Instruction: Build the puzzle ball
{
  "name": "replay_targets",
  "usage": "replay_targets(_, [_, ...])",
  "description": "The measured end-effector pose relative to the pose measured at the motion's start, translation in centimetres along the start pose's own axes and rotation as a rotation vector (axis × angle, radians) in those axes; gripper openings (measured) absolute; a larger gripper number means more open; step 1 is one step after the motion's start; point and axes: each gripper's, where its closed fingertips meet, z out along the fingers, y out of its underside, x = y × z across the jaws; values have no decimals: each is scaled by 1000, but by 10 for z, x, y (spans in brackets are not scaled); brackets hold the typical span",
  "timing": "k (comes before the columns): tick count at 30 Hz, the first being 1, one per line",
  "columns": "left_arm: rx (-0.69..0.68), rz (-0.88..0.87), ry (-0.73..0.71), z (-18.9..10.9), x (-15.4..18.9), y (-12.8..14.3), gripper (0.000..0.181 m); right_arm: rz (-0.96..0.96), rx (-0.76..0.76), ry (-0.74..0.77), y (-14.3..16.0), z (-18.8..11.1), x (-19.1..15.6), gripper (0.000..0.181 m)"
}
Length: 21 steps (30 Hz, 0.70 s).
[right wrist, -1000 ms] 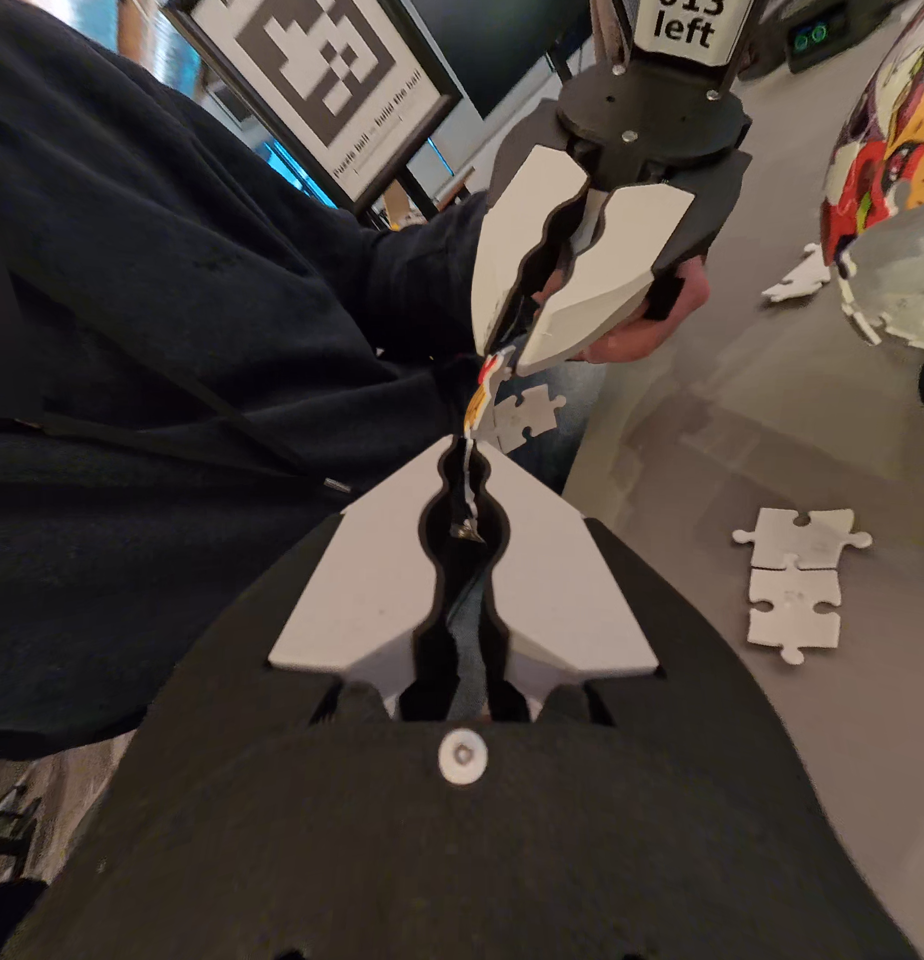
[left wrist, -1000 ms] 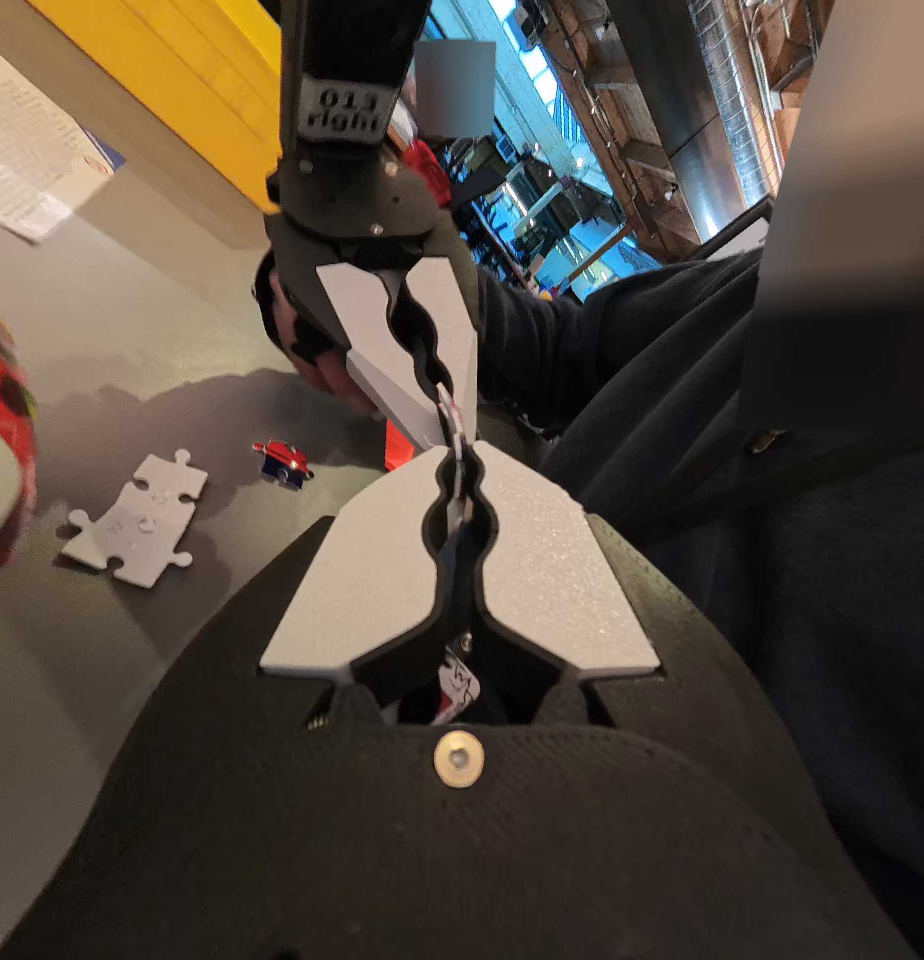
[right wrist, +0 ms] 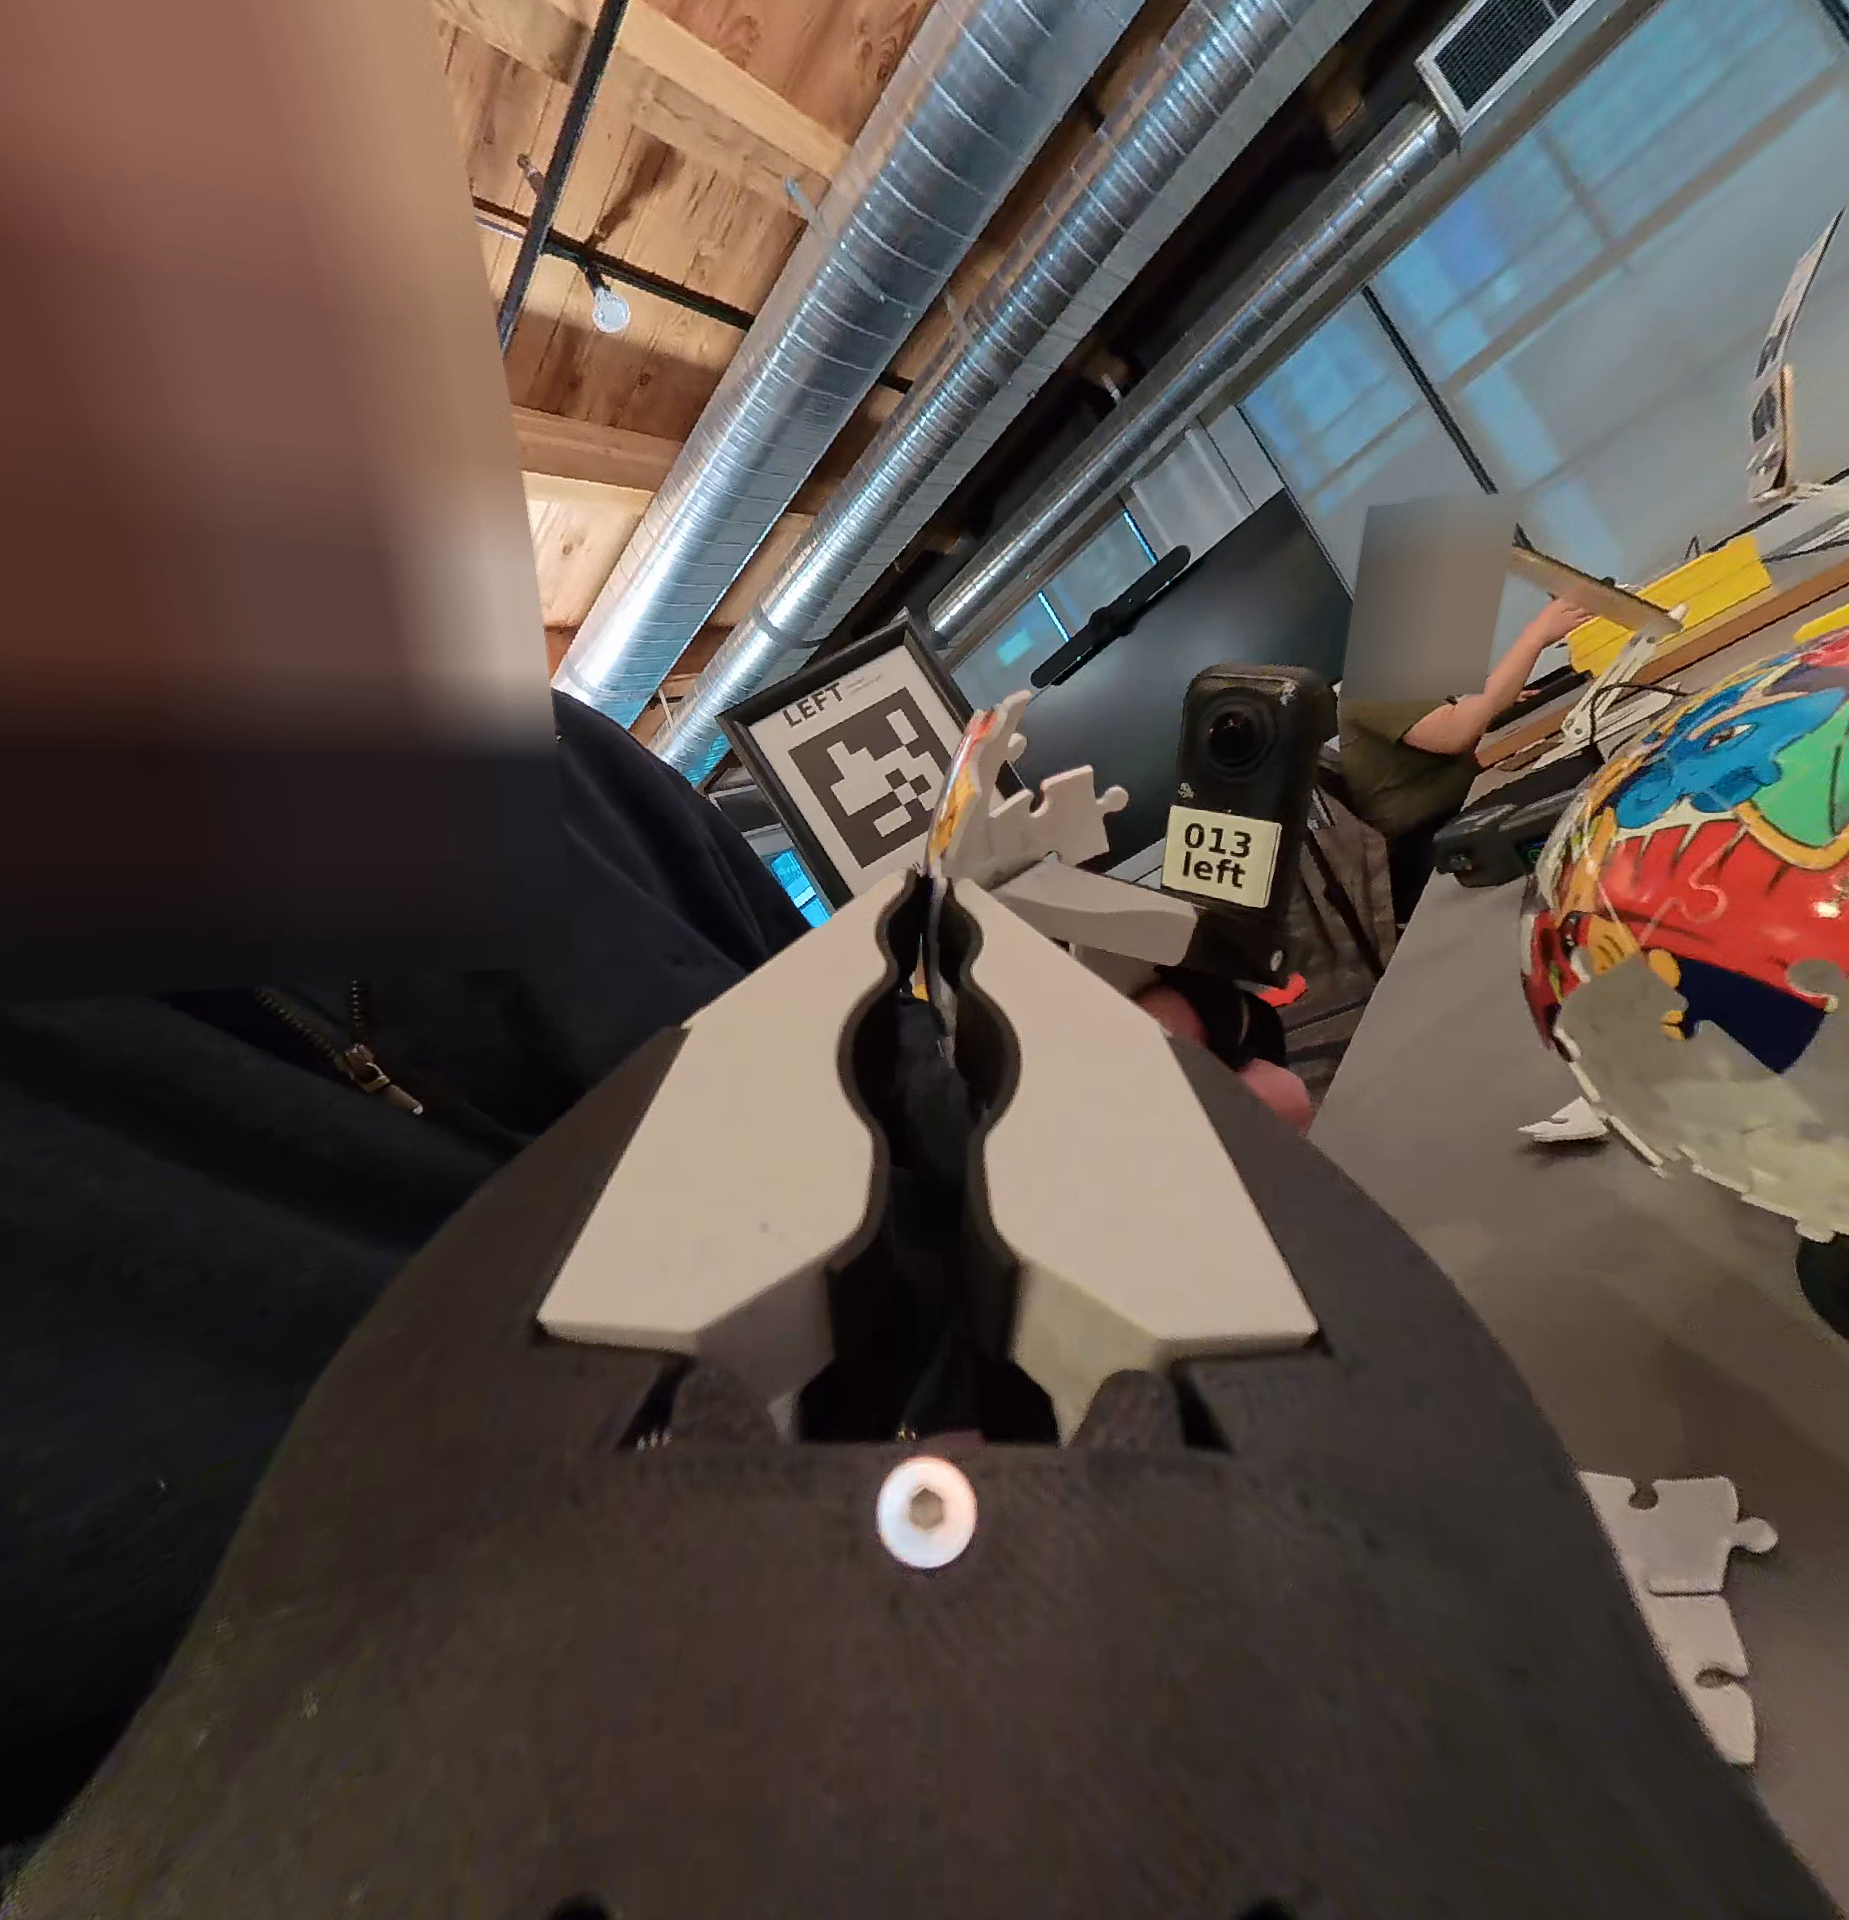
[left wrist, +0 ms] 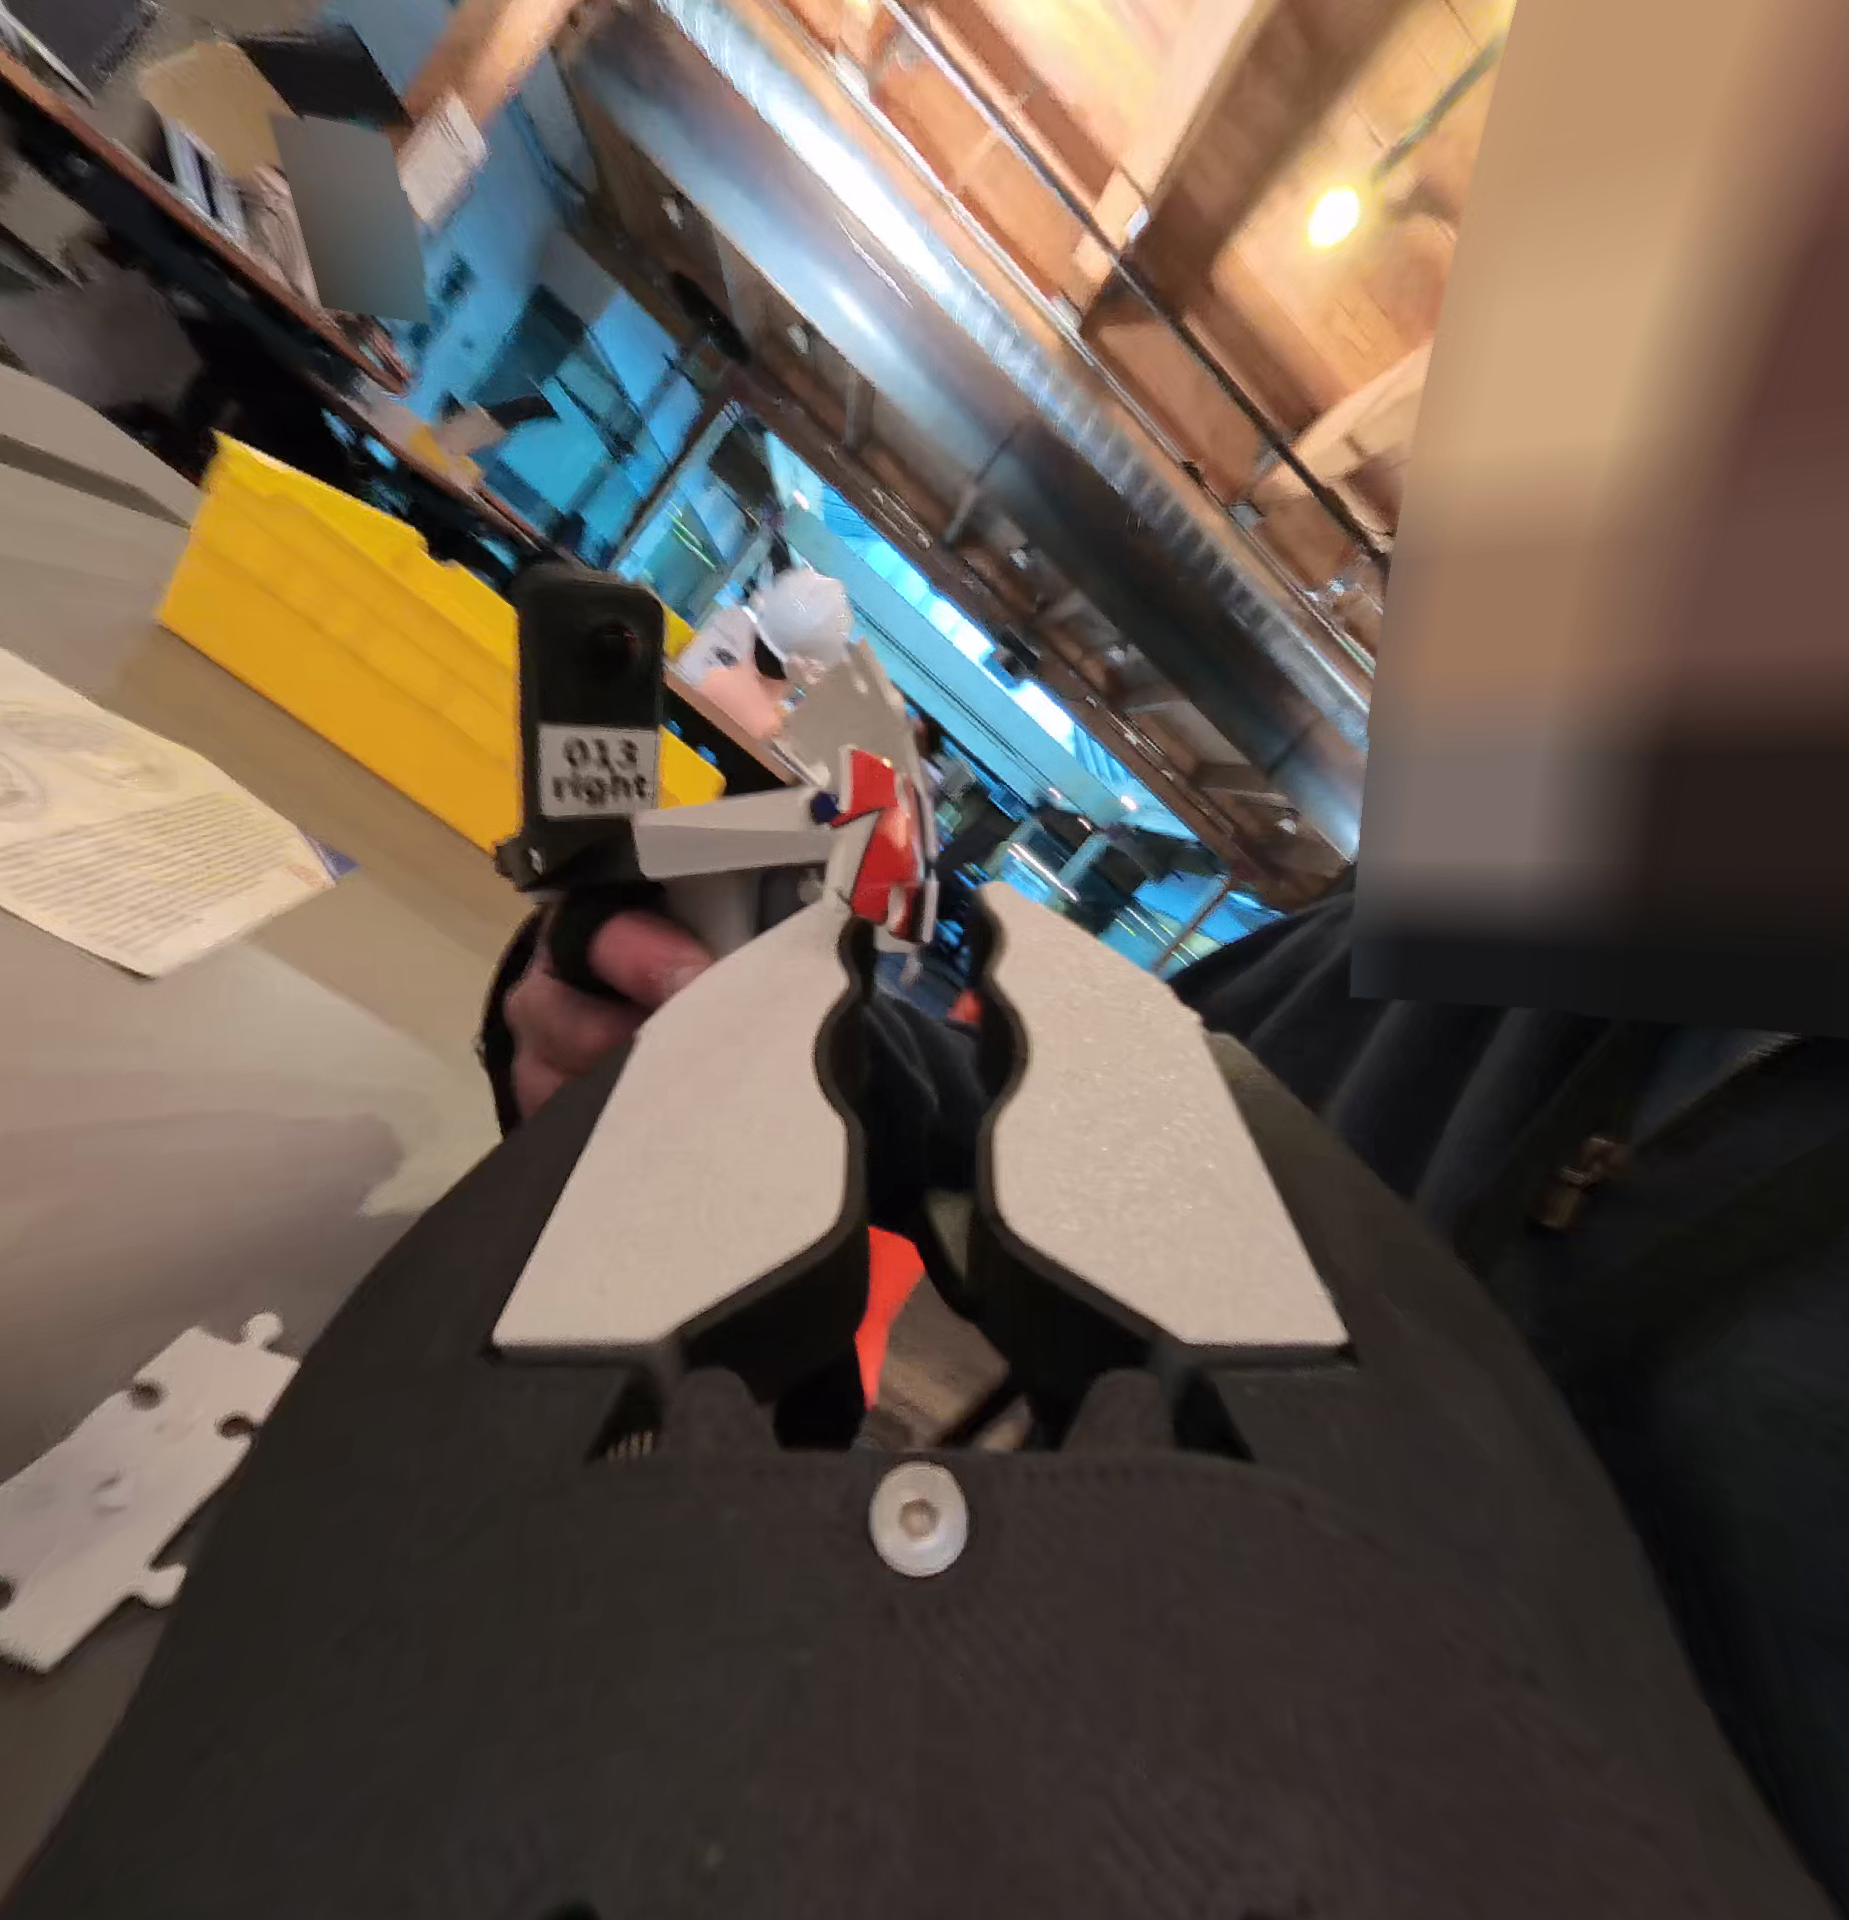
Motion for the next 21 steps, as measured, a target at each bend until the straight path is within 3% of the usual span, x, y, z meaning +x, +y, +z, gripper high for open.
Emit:
replay_targets(6, [64, 6, -11, 5, 0, -7, 3, -10, 31, -3, -3, 1, 0, 0])
replay_targets(13, [103, -20, 13, 5, 0, -11, 3, 8, 74, 5, -8, 4, 2, 0])
replay_targets(21, [104, 86, 6, 4, 4, -17, 10, 44, 135, 3, -13, 4, 4, 0])
